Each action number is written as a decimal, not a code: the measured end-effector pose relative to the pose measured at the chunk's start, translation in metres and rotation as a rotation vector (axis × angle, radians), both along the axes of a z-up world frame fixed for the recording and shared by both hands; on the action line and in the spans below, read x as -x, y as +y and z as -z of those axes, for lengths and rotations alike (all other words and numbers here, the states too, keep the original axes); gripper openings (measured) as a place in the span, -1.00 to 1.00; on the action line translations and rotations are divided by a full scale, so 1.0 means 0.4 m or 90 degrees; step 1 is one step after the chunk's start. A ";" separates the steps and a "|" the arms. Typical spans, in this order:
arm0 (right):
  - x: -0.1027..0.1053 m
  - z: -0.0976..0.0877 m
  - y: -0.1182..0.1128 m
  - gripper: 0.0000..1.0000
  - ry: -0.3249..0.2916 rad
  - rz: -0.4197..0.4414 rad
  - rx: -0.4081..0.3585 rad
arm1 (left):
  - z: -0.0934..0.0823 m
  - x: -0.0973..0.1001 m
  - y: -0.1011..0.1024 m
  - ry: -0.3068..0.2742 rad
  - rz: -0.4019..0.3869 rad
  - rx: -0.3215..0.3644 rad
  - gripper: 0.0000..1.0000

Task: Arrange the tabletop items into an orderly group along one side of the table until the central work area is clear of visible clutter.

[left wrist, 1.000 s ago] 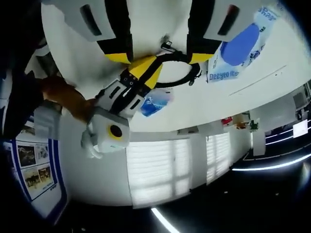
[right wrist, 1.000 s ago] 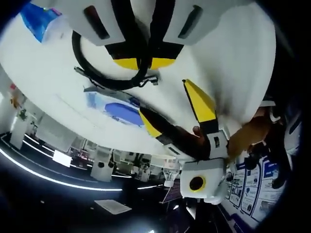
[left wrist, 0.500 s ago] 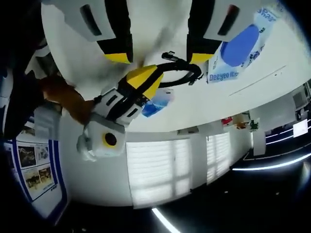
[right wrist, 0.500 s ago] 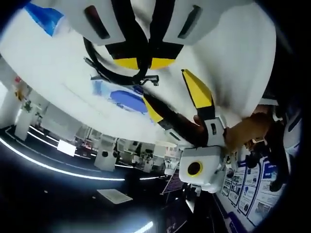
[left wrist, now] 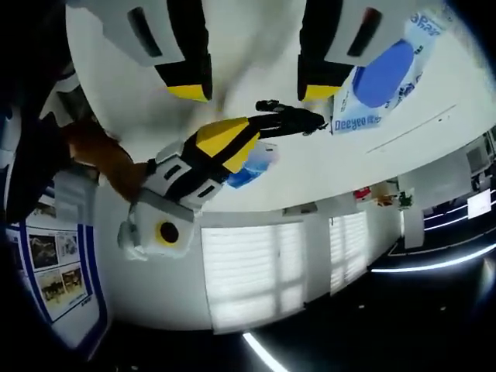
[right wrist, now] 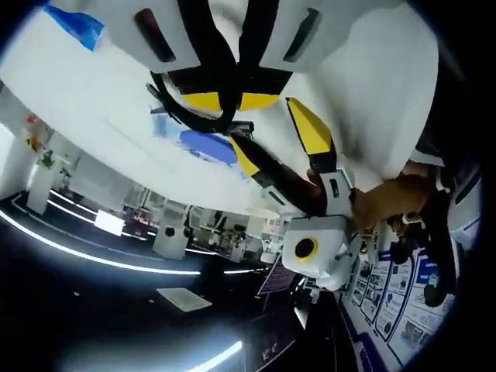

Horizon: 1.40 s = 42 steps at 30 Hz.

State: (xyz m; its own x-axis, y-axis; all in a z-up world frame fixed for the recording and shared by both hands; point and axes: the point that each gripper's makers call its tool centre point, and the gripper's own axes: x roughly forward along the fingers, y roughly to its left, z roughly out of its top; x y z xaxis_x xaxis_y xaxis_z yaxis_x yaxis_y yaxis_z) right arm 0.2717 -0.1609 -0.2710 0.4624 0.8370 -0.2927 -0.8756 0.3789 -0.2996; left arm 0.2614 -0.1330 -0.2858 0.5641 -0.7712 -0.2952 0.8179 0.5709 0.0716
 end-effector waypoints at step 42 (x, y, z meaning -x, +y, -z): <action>0.018 -0.019 0.006 -1.00 -0.005 -0.022 -0.020 | 0.005 -0.043 0.006 -0.018 -0.039 0.002 -0.30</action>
